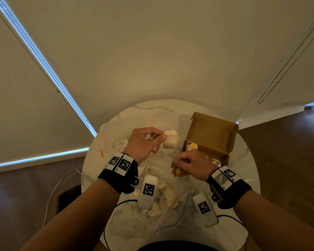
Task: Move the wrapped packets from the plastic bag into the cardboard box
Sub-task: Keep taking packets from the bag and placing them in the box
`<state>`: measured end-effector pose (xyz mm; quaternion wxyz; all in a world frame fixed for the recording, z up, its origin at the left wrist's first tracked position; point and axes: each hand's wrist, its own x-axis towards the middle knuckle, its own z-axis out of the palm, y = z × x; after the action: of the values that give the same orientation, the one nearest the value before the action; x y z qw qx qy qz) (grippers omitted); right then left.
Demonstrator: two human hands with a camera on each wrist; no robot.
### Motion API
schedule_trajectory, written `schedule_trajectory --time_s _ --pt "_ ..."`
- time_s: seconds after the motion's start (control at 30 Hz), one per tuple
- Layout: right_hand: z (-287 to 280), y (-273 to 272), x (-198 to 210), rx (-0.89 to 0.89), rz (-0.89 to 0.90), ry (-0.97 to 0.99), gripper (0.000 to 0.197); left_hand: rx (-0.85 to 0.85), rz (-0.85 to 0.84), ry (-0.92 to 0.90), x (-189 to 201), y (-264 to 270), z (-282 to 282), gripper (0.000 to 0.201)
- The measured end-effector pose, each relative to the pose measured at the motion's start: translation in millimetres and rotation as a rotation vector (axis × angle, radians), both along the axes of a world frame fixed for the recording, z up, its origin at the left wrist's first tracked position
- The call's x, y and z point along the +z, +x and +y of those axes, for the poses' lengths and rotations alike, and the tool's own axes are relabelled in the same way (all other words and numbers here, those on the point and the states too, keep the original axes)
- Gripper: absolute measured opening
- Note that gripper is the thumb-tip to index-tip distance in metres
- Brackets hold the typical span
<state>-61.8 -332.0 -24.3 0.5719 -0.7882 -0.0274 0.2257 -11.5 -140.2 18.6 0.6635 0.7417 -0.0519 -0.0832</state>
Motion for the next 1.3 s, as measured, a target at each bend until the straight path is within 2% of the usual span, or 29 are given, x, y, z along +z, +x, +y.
schedule_trajectory --time_s 0.07,0.17,0.27,0.4,0.5,0.67,0.73,0.87,1.03,1.17,1.3 --pt "4 -1 -3 -0.029 0.072 0.052 0.022 -0.002 0.004 -0.010 1 0 -3 0.003" --pt "6 -1 -7 -0.030 0.075 0.102 0.011 -0.005 0.012 -0.036 3 1 -4 0.003" --pt "3 0 -8 -0.025 0.005 0.053 0.019 -0.009 0.023 -0.046 4 0 -2 0.003" --pt "-11 17 7 -0.260 -0.036 0.020 0.010 -0.068 0.042 -0.012 -1 -2 5 0.004" --pt "-19 32 36 -0.391 -0.154 -0.013 0.006 -0.118 0.086 0.036 -13 -3 8 0.005" --pt "-15 52 76 -0.340 -0.520 -0.179 0.006 -0.155 0.143 0.074 -26 -7 5 0.011" --pt "-9 53 83 -0.311 -0.596 -0.199 0.007 -0.140 0.149 0.083 -27 -7 3 0.010" --pt "7 43 96 -0.252 -0.530 -0.041 0.011 -0.109 0.169 0.088 -31 -4 1 0.009" --pt "14 29 107 -0.073 -0.567 -0.002 0.026 -0.082 0.189 0.110 -37 1 1 0.009" --pt "17 21 106 -0.119 -0.561 0.065 0.012 -0.048 0.196 0.071 -36 4 -2 0.011" --pt "19 12 92 -0.148 -0.537 0.124 0.021 0.006 0.209 0.040 -34 10 -3 0.012"
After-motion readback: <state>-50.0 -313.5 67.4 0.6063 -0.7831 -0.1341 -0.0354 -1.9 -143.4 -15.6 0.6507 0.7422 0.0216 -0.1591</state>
